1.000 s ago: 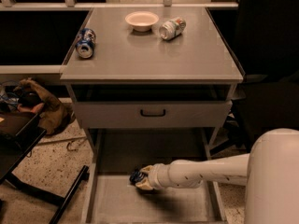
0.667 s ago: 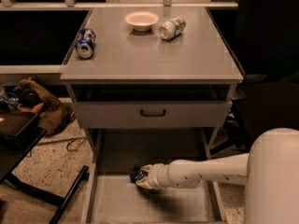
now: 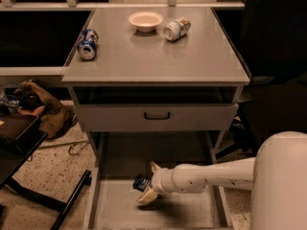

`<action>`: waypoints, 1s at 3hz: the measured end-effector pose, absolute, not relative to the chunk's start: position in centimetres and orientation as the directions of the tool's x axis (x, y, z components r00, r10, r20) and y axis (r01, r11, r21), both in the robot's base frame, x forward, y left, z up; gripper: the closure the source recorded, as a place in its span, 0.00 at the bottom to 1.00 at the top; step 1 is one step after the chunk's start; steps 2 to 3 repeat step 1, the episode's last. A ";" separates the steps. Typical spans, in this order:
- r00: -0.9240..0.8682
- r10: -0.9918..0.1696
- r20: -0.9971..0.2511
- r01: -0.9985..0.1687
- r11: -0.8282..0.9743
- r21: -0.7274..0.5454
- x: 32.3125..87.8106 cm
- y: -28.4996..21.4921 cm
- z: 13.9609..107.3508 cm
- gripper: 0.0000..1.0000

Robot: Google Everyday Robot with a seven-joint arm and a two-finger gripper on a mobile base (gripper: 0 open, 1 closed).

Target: Place rxbar blueberry into middle drawer

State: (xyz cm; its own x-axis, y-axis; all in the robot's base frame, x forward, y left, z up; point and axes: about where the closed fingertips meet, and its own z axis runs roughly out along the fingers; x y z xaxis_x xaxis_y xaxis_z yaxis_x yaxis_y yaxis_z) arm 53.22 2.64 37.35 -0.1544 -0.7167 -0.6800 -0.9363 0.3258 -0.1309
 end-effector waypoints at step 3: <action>-0.154 -0.717 -0.680 -0.936 0.326 -0.131 53.2 2.6 37.3 0.00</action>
Offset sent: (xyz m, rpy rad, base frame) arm 0.0000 0.0000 0.0000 0.0000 0.0000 0.0000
